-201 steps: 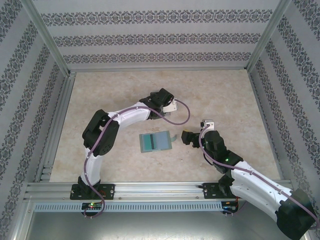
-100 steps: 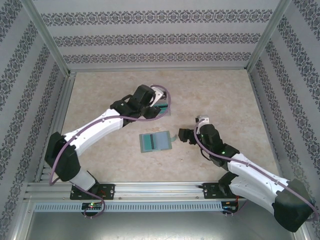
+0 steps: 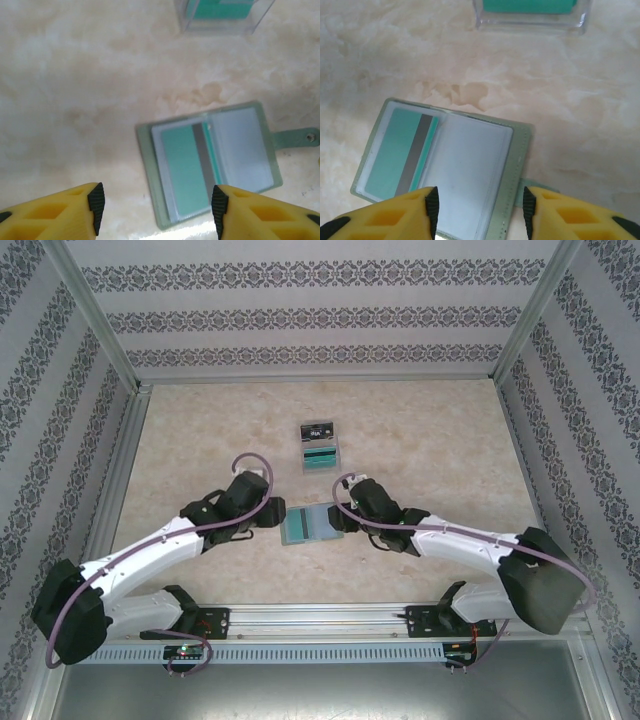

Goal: Take the credit cards out of the card holder

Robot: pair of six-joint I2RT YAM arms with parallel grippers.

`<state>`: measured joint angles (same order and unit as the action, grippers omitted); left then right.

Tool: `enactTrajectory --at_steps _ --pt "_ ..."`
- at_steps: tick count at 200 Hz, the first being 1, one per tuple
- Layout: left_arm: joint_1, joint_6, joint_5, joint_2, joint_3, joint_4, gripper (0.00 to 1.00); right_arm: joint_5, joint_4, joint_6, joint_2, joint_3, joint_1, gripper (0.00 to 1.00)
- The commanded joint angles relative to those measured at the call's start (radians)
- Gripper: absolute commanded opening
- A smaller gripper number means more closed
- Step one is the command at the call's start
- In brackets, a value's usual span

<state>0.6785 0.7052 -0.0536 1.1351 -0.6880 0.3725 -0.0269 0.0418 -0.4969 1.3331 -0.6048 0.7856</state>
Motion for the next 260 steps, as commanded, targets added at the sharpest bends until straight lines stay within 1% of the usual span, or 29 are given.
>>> enactTrajectory --at_steps 1,4,14,23,26,37,44,56,60,67,77,111,142,184,200,219,260 --pt "-0.010 0.172 0.078 -0.007 0.061 -0.127 0.55 0.080 0.008 -0.040 0.042 -0.043 0.006 0.49" --pt "-0.010 0.178 0.081 -0.003 0.067 -0.133 0.53 0.086 0.011 -0.048 0.048 -0.046 0.005 0.48" --pt "-0.010 0.193 0.100 0.013 0.082 -0.157 0.42 0.104 0.016 -0.073 0.068 -0.056 0.005 0.45" --pt "-0.010 0.203 0.126 0.033 0.096 -0.193 0.38 0.126 0.022 -0.098 0.087 -0.067 0.003 0.41" --pt "-0.010 0.208 0.133 0.041 0.100 -0.205 0.36 0.133 0.023 -0.103 0.093 -0.071 0.003 0.38" --pt "-0.010 0.222 0.160 0.073 0.108 -0.241 0.23 0.169 0.030 -0.123 0.121 -0.090 0.004 0.29" --pt "-0.010 0.232 0.174 0.092 0.112 -0.264 0.16 0.187 0.032 -0.139 0.140 -0.102 0.004 0.27" --pt "-0.010 0.247 0.193 0.121 0.117 -0.296 0.12 0.221 0.035 -0.159 0.174 -0.126 0.004 0.25" --pt "-0.010 0.249 0.200 0.128 0.119 -0.307 0.08 0.232 0.038 -0.166 0.185 -0.134 0.005 0.24" --pt "-0.010 0.253 0.209 0.140 0.121 -0.323 0.03 0.251 0.041 -0.176 0.204 -0.147 0.006 0.22" --pt "-0.010 0.259 0.215 0.152 0.126 -0.344 0.00 0.271 0.044 -0.187 0.231 -0.163 0.009 0.19" --pt "-0.010 0.255 0.233 0.202 0.129 -0.385 0.00 0.299 0.042 -0.208 0.302 -0.202 0.014 0.19" --pt "-0.010 0.243 0.237 0.253 0.109 -0.368 0.00 0.308 0.025 -0.233 0.335 -0.218 0.015 0.18" --pt "-0.010 0.223 0.222 0.267 0.119 -0.345 0.00 0.335 0.026 -0.258 0.376 -0.226 0.017 0.14" --pt "-0.009 0.218 0.216 0.282 0.120 -0.340 0.00 0.331 0.016 -0.259 0.385 -0.230 0.017 0.15" --pt "-0.009 0.222 0.213 0.290 0.126 -0.332 0.00 0.331 0.007 -0.260 0.396 -0.232 0.017 0.18" --pt "-0.008 0.224 0.200 0.286 0.143 -0.320 0.00 0.312 -0.012 -0.277 0.411 -0.234 0.017 0.19"
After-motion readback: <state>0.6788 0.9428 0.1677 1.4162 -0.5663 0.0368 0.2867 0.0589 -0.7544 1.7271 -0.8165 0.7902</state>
